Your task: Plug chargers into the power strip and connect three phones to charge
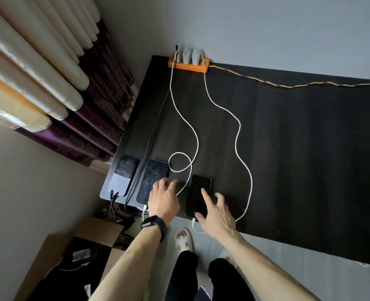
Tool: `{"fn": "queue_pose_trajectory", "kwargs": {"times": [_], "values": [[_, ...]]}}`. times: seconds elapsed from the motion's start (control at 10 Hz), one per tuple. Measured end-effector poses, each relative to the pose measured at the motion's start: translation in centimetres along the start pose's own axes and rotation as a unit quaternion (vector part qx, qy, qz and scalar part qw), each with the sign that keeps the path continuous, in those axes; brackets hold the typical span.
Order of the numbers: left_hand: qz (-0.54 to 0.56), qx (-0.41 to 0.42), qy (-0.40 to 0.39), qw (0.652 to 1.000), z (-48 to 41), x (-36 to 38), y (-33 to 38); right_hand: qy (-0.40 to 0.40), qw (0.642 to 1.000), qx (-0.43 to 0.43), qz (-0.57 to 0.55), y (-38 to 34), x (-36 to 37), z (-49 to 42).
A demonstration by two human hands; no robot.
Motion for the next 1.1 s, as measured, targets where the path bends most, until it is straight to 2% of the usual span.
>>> {"fn": "queue_pose_trajectory", "kwargs": {"times": [0.1, 0.2, 0.3, 0.8, 1.0, 1.1], "values": [[-0.07, -0.017, -0.044, 0.996, -0.6, 0.3, -4.7, 0.001, 1.0, 0.015, 0.024, -1.2, 2.0, -0.1], [-0.052, -0.014, -0.084, 0.995, -0.8, 1.1, -7.6, 0.021, 0.999, 0.015, 0.02, -2.4, 3.4, 0.1], [-0.018, 0.001, -0.091, 0.996, -0.7, 1.3, -7.8, 0.031, 0.999, 0.011, 0.005, -3.5, 3.7, -0.3], [-0.028, 0.026, -0.09, 0.995, 0.7, 1.1, -7.7, 0.042, 0.999, 0.011, -0.005, -4.2, 3.8, -0.8], [-0.053, 0.02, -0.095, 0.994, 0.7, 0.9, -7.4, 0.009, 1.0, -0.001, -0.006, -4.2, 3.6, -1.1], [-0.072, 0.0, -0.07, 0.995, 0.7, 0.6, -7.0, -0.012, 0.997, -0.023, -0.066, -3.6, 2.4, -0.7]]}}
Point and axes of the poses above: each hand's wrist, its own z-axis away from the middle knuckle, its own x-axis out of the palm, y = z × x, the point moved 7 cm from there along -z, towards the middle knuckle, and after that the axes turned 2 degrees about -x, right-handed, at the moved point
